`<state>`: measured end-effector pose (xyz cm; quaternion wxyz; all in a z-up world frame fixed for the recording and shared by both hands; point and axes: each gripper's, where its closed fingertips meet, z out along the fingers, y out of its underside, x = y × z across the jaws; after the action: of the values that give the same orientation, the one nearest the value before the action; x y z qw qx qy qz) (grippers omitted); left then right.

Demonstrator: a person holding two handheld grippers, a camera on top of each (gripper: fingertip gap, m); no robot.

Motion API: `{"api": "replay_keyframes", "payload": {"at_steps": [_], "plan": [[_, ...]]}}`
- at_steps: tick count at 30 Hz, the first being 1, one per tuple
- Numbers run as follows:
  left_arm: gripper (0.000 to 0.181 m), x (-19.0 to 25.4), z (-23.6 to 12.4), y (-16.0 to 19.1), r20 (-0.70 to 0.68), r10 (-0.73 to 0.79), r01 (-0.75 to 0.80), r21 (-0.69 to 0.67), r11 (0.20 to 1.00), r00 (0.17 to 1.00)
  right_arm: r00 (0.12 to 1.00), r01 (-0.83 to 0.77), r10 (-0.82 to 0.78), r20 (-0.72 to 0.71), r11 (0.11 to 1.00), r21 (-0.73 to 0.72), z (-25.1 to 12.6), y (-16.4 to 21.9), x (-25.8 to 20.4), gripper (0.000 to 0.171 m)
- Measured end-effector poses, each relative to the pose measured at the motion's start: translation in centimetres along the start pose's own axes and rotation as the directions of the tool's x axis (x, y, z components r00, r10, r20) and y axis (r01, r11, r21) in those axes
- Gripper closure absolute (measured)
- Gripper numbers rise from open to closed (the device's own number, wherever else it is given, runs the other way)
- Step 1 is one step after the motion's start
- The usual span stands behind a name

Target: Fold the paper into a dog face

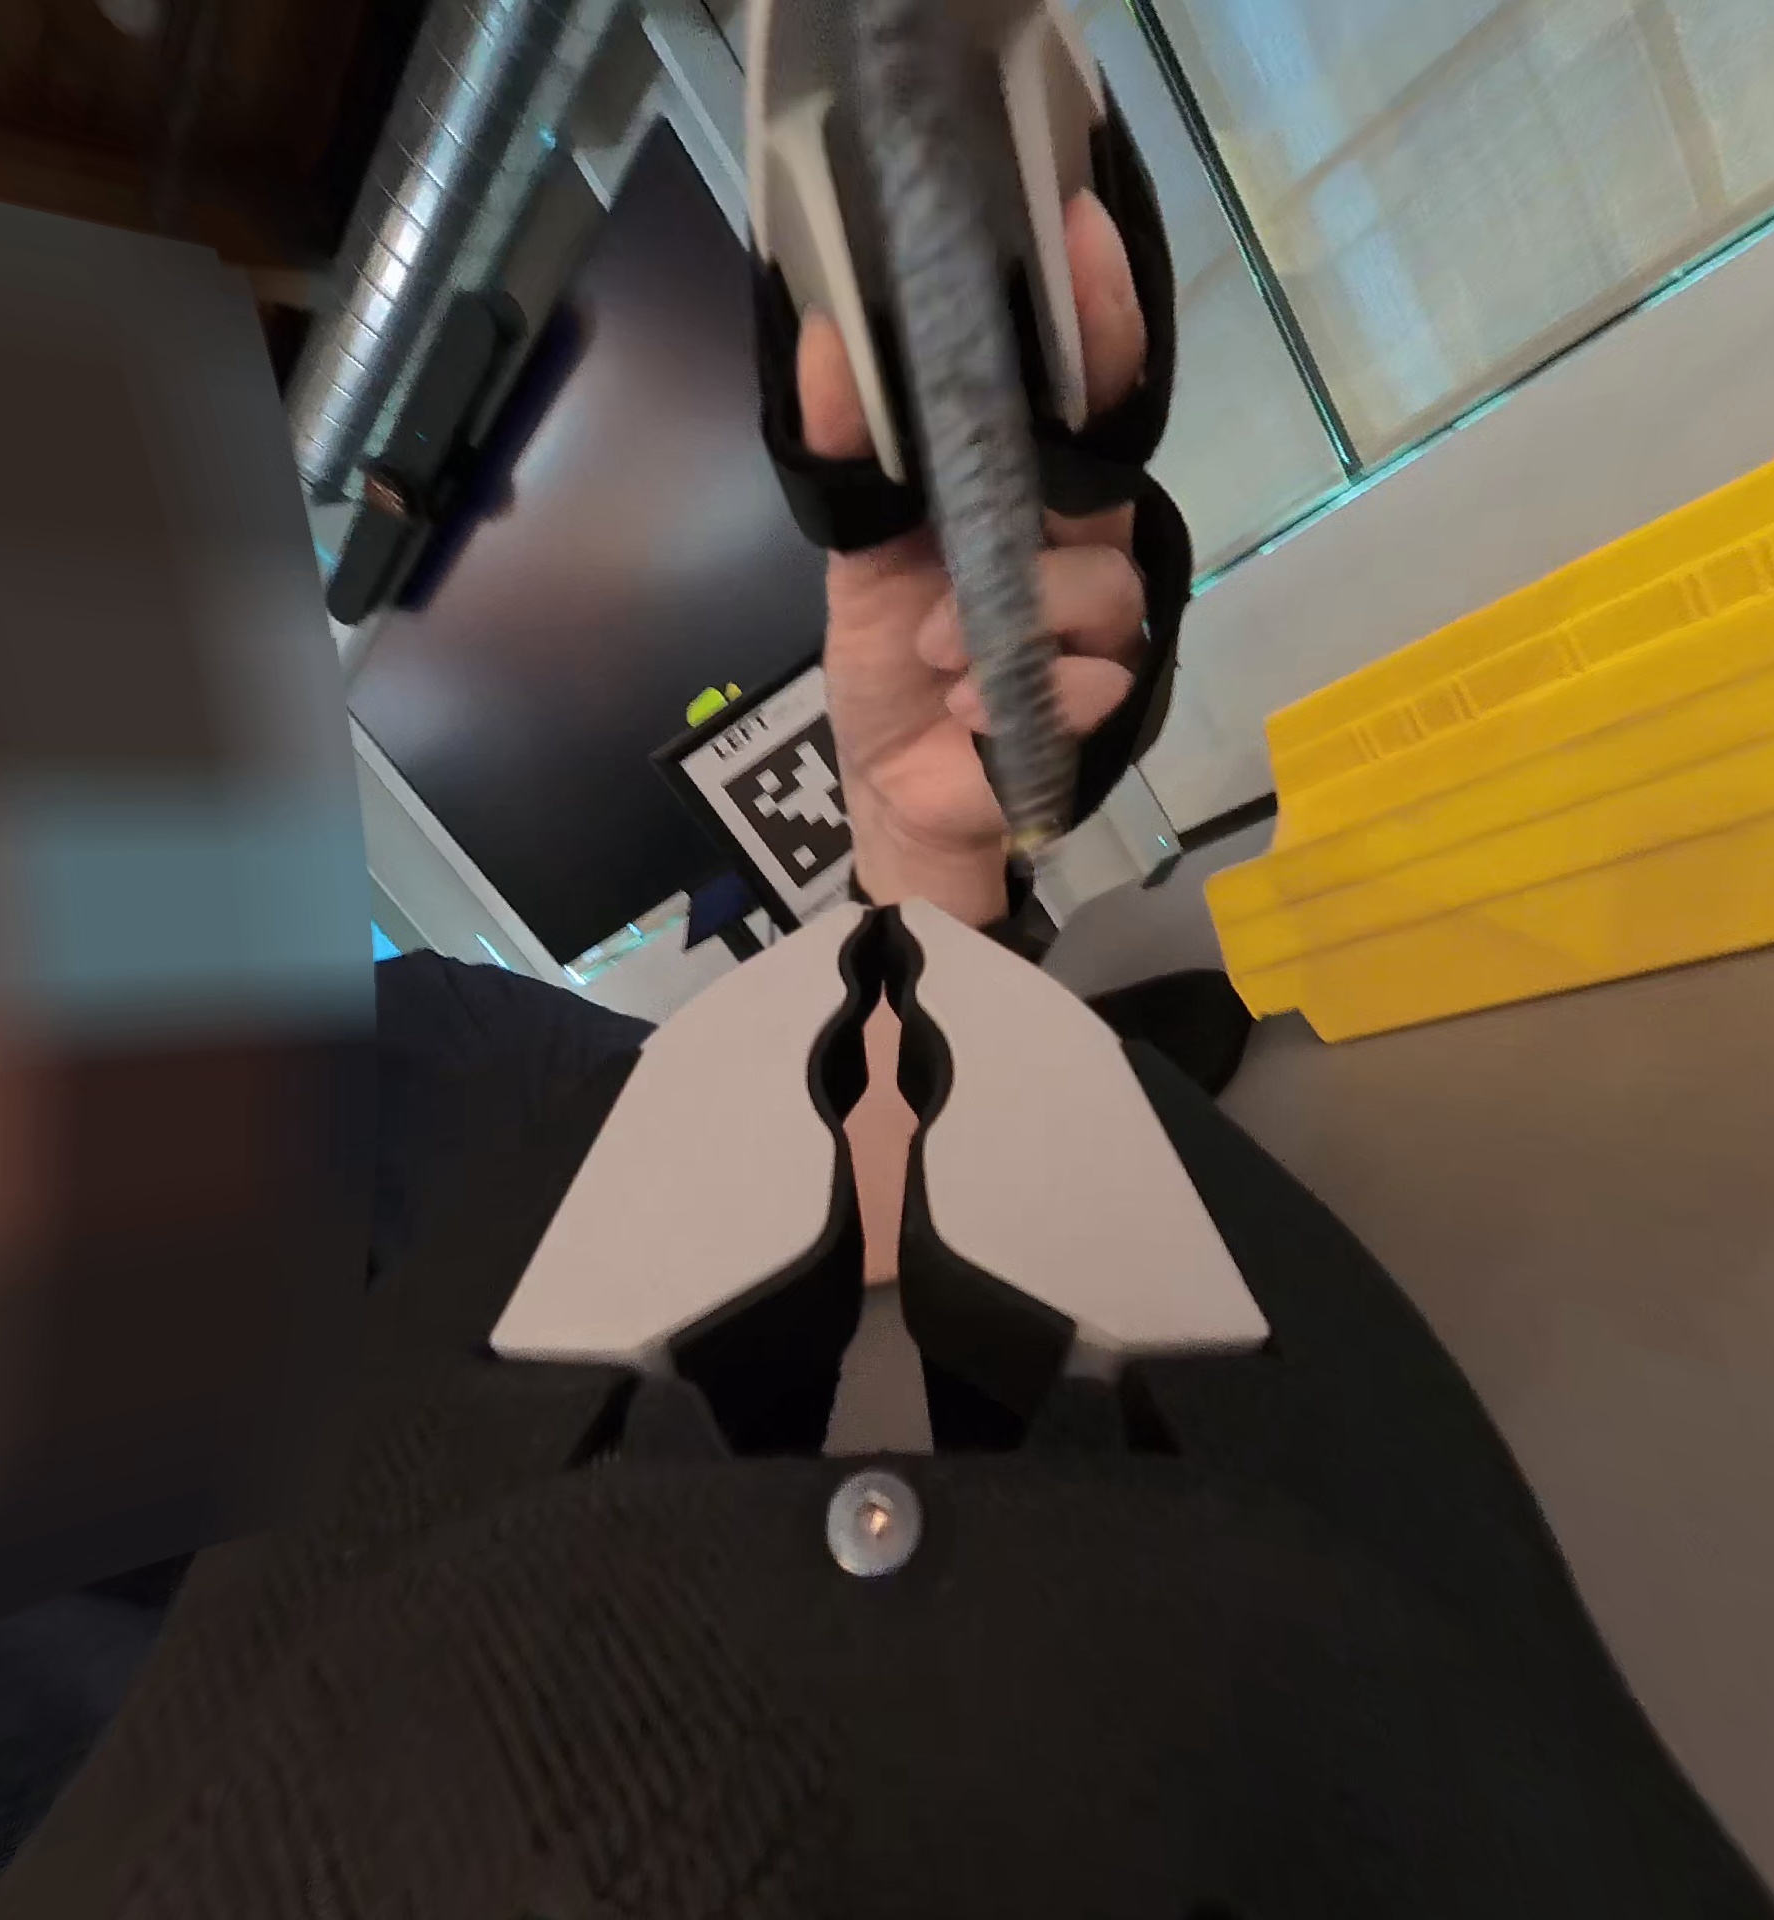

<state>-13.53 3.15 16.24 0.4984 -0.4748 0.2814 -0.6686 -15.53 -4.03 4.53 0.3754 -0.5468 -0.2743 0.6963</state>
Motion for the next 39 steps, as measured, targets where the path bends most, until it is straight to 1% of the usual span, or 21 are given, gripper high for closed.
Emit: {"api": "replay_keyframes", "payload": {"at_steps": [3, 5, 6, 9, 10, 11, 12, 13, 16, 19, 21, 23, 24, 25, 26, 29, 33, 36, 39], "plan": [[0.181, -0.1, -0.2, -0.3, -0.003, -0.006, 0.006, 0.006, 1.000, 1.000, 1.000, -0.007, 0.007, -0.015, 0.999, -0.040, 0.1, 0.6, 0.4, 0.169], [0.181, 0.0, -0.3, -0.4, -0.007, -0.008, 0.008, 0.007, 1.000, 1.000, 0.998, 0.019, -0.024, -0.062, 0.997, -0.069, -0.4, 0.7, 1.1, 0.170], [0.181, 0.1, -0.3, -0.4, -0.010, -0.010, 0.010, 0.006, 1.000, 1.000, 0.995, 0.054, -0.059, -0.083, 0.997, -0.060, -0.8, 0.2, 1.3, 0.170], [0.181, 0.3, -0.1, -0.1, -0.026, -0.012, 0.012, -0.008, 1.000, 1.000, 0.974, 0.193, -0.185, -0.131, 0.980, 0.053, -2.9, -3.0, 0.4, 0.170], [0.181, 0.5, 0.1, 0.3, -0.035, -0.014, 0.014, -0.026, 1.000, 0.999, 0.962, 0.238, -0.224, -0.155, 0.968, 0.084, -3.6, -4.0, 0.0, 0.158], [0.181, 0.7, 0.4, 0.7, -0.046, -0.017, 0.015, -0.048, 0.999, 0.999, 0.949, 0.271, -0.242, -0.203, 0.954, 0.130, -4.3, -5.2, -0.2, 0.136], [0.181, 0.8, 0.6, 1.1, -0.052, -0.020, 0.017, -0.058, 0.998, 0.998, 0.940, 0.301, -0.264, -0.215, 0.939, 0.165, -4.9, -6.2, -0.8, 0.132], [0.181, 0.9, 0.9, 1.4, -0.057, -0.022, 0.018, -0.062, 0.998, 0.998, 0.939, 0.314, -0.277, -0.204, 0.932, 0.180, -5.3, -6.7, -1.5, 0.133], [0.181, 1.2, 1.6, 2.6, -0.069, -0.025, 0.018, -0.099, 0.995, 0.997, 0.949, 0.300, -0.271, -0.164, 0.935, 0.188, -5.9, -7.4, -2.8, 0.129], [0.181, 1.9, 2.5, 4.2, -0.104, -0.032, 0.015, -0.162, 0.987, 0.994, 0.949, 0.295, -0.251, -0.191, 0.922, 0.250, -6.5, -8.5, -3.1, 0.124], [0.181, 2.4, 3.0, 5.4, -0.126, -0.030, 0.002, -0.215, 0.977, 0.992, 0.957, 0.269, -0.218, -0.191, 0.912, 0.309, -7.0, -9.2, -3.2, 0.129], [0.181, 2.7, 3.3, 6.3, -0.137, -0.027, -0.007, -0.246, 0.969, 0.990, 0.974, 0.210, -0.162, -0.159, 0.913, 0.349, -7.5, -9.5, -3.1, 0.150], [0.181, 2.6, 3.5, 6.5, -0.133, -0.027, -0.007, -0.247, 0.969, 0.991, 0.982, 0.183, -0.149, -0.119, 0.915, 0.359, -7.6, -9.4, -3.3, 0.164], [0.181, 2.5, 3.5, 6.6, -0.128, -0.028, -0.004, -0.245, 0.970, 0.991, 0.987, 0.152, -0.125, -0.098, 0.922, 0.357, -7.6, -9.2, -3.2, 0.169], [0.181, 2.4, 3.5, 6.6, -0.125, -0.031, -0.001, -0.248, 0.969, 0.992, 0.990, 0.123, -0.092, -0.103, 0.928, 0.351, -7.7, -9.1, -2.6, 0.168], [0.181, 2.0, 3.5, 6.8, -0.116, -0.027, -0.003, -0.258, 0.966, 0.993, 0.994, 0.095, -0.068, -0.090, 0.934, 0.344, -7.3, -8.7, -2.2, 0.163], [0.181, 1.5, 3.4, 6.6, -0.085, -0.002, -0.019, -0.247, 0.969, 0.996, 0.996, 0.058, -0.036, -0.075, 0.952, 0.302, -6.2, -7.7, -1.7, 0.168], [0.181, 1.1, 3.3, 6.5, -0.065, 0.000, -0.016, -0.241, 0.970, 0.998, 0.998, 0.033, -0.017, -0.054, 0.947, 0.319, -5.9, -7.6, -1.6, 0.169], [0.181, 0.7, 3.3, 6.4, -0.042, 0.002, -0.011, -0.230, 0.973, 0.999, 0.998, 0.023, -0.003, -0.064, 0.948, 0.316, -5.7, -7.2, -1.1, 0.169]]}}
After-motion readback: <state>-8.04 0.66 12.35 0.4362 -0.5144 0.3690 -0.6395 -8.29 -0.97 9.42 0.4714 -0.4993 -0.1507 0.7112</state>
